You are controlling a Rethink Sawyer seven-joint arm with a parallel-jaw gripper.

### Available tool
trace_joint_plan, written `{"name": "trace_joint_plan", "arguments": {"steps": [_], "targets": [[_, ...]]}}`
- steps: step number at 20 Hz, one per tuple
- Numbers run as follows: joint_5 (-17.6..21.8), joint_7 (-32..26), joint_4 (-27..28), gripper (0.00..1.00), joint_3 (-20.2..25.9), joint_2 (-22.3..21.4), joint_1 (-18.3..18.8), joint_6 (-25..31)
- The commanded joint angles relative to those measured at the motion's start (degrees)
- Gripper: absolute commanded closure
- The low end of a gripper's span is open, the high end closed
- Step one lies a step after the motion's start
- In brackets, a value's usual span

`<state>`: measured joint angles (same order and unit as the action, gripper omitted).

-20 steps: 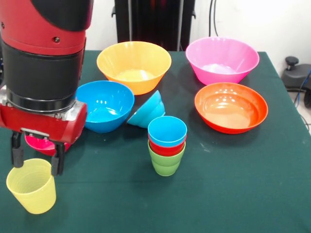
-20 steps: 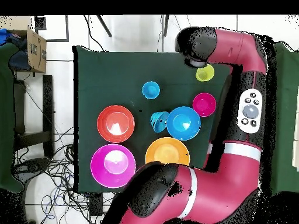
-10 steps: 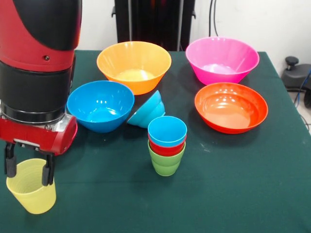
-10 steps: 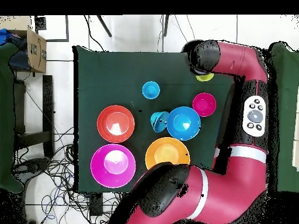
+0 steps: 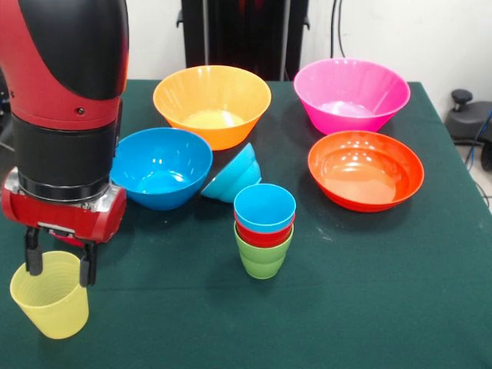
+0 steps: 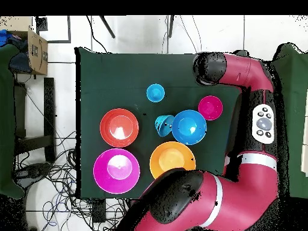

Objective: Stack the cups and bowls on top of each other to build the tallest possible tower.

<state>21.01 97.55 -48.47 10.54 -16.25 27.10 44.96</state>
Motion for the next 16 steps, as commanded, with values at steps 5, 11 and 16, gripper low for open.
{"name": "trace_joint_plan", "arguments": {"steps": [5, 11, 16], "targets": [[2.6, -12.0, -10.3, 0.0, 5.7, 0.0, 1.5, -4.1], [3.5, -12.5, -12.4, 0.0, 7.4, 0.8, 3.2, -8.9], [4.4, -12.2, -13.5, 0.0, 7.9, 1.5, 3.9, -11.3]]}}
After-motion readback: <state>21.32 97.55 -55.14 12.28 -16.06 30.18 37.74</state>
